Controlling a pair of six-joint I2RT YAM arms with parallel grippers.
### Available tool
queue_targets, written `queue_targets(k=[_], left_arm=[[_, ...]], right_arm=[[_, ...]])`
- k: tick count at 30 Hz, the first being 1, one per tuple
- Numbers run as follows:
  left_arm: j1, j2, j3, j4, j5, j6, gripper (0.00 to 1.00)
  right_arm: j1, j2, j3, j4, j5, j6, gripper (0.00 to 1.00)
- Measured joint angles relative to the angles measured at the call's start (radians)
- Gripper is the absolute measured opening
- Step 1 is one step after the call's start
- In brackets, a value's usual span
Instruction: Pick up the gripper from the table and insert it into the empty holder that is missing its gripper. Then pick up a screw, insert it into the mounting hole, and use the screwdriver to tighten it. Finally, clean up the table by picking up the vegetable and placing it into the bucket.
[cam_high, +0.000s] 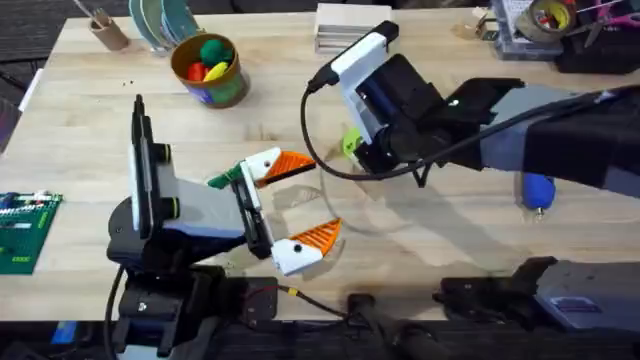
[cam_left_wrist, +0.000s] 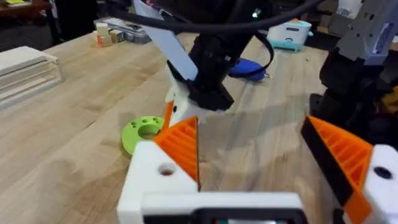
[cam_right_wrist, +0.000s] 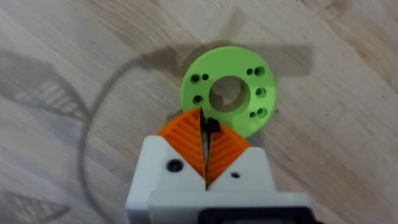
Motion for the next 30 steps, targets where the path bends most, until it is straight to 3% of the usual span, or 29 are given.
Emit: queue_targets(k=[5,17,30], left_arm=[[0.0,0.0,0.0,0.0,0.0,0.0,0.994],[0.0,0.0,0.0,0.0,0.0,0.0,0.993],[0.0,0.0,0.0,0.0,0.0,0.0,0.992]], right_arm=[[0.0,-0.021,0.031,-0.07,0.009,-0.018,0.009],[0.0,-0.021,0.299,-0.286,0.049,-0.062,0.009],[0.014,0.029,0.759,-0.631,0.006,-0.129,0.009]])
